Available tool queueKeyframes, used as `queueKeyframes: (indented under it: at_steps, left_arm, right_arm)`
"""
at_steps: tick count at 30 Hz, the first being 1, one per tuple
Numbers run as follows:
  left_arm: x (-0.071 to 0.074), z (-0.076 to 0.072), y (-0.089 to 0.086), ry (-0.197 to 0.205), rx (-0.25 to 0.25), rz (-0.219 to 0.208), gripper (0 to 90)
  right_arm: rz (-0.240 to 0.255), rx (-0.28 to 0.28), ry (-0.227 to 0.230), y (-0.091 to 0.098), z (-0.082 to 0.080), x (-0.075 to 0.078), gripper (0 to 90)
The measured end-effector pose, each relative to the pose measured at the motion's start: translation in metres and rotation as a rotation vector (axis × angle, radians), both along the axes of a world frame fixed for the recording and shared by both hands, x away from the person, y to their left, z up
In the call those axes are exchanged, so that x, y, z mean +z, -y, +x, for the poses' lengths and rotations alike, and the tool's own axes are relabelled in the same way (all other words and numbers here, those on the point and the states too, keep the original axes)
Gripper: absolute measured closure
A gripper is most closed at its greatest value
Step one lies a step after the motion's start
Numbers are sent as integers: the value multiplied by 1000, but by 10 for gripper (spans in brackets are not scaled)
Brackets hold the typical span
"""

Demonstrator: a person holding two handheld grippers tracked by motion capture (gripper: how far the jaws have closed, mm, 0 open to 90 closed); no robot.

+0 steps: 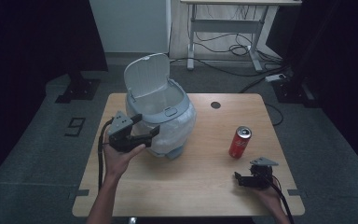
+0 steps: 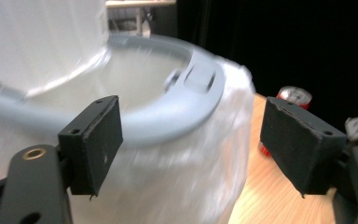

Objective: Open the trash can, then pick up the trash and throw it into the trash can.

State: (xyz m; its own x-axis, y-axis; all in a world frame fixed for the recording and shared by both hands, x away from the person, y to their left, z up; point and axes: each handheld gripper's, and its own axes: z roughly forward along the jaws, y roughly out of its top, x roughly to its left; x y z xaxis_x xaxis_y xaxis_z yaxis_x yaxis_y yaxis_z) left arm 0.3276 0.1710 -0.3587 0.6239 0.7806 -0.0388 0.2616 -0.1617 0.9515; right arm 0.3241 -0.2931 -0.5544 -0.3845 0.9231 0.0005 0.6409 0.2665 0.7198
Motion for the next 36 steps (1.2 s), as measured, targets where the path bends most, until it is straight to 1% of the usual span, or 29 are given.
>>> queueKeyframes:
  at_steps: [3, 5, 6, 7, 8, 12, 16, 17, 19, 22, 23, 25, 27, 30, 33, 36]
  left_arm:
    - [-17, -7, -9, -13, 14, 24, 186]
    - [-32, -11, -15, -29, 22, 27, 180]
    - [-37, -12, -16, -36, 23, 25, 175]
    - [-37, -12, -16, -36, 23, 25, 174]
    - [-53, -14, -21, -58, 29, 24, 171]
    - [-78, -15, -26, -98, 42, 36, 171]
    - [-100, -15, -28, -144, 58, 58, 175]
    - [-104, -15, -28, -157, 59, 69, 176]
    - [-111, -15, -27, -168, 75, 99, 176]
    - [-120, -14, -28, -191, 82, 100, 178]
    - [-120, -14, -28, -191, 82, 100, 179]
    - [-127, -14, -30, -206, 92, 102, 184]
    - [-130, -13, -31, -216, 100, 93, 190]
    - [-135, -11, -31, -230, 110, 88, 200]
    - [-139, -11, -29, -238, 110, 103, 199]
    - [-139, -11, -30, -239, 114, 105, 199]
  right_arm:
    - [-2, 2, 1, 0, 0, 0, 39]
    - [-3, 3, 1, 0, 0, 0, 39]
    - [-3, 3, 1, 0, 0, 0, 39]
    - [-3, 3, 1, 0, 0, 0, 40]
    - [-3, 2, 1, 0, 0, 0, 40]
    - [-3, 3, 1, 0, 0, 0, 39]
    - [-2, 2, 1, 0, 0, 0, 40]
    - [-2, 2, 1, 0, 0, 0, 39]
    - [-3, 2, 1, 0, 0, 0, 39]
    - [-3, 3, 1, 0, 0, 0, 40]
    - [-3, 3, 1, 0, 0, 0, 40]
    - [-3, 3, 1, 0, 0, 0, 39]
    - [-3, 3, 1, 0, 0, 0, 39]
    - [-3, 3, 1, 0, 0, 0, 39]
    - [-3, 3, 1, 0, 0, 0, 39]
    - [-2, 3, 1, 0, 0, 0, 42]
